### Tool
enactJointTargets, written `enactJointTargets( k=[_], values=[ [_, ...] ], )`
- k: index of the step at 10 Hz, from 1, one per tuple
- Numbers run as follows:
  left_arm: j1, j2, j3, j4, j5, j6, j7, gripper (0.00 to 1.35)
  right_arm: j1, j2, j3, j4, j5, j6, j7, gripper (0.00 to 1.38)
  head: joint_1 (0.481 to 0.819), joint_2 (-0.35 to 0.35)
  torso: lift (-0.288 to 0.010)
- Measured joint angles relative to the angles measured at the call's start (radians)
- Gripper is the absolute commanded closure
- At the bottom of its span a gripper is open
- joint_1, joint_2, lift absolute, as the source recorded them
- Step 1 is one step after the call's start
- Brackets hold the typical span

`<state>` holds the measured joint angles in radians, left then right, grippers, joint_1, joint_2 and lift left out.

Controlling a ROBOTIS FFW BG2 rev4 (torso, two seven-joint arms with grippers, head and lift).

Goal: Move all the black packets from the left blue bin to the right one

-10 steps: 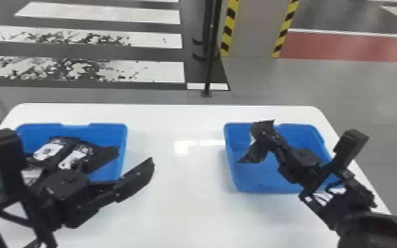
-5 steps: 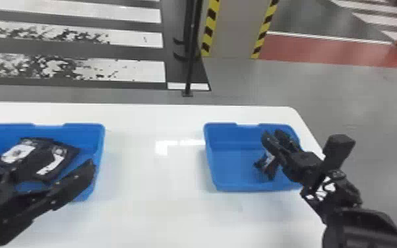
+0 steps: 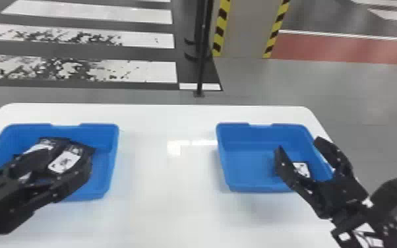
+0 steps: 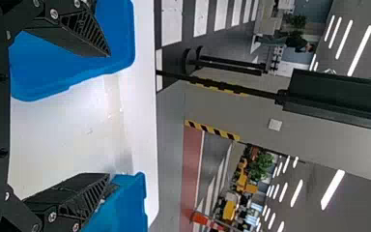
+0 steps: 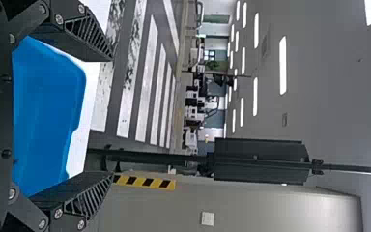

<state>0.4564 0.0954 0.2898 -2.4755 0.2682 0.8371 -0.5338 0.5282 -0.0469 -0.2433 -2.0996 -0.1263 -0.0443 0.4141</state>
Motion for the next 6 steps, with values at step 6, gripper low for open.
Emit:
enactJointTargets(
  k=[6],
  values=[
    [-0.281,0.053,-0.007,0.231,-0.269,0.232,-0.004,0.17,0.176,0.004,0.106,-0.165,-0.122,-0.002,0.003,0.17,0.695,0.128,-0.14]
  ],
)
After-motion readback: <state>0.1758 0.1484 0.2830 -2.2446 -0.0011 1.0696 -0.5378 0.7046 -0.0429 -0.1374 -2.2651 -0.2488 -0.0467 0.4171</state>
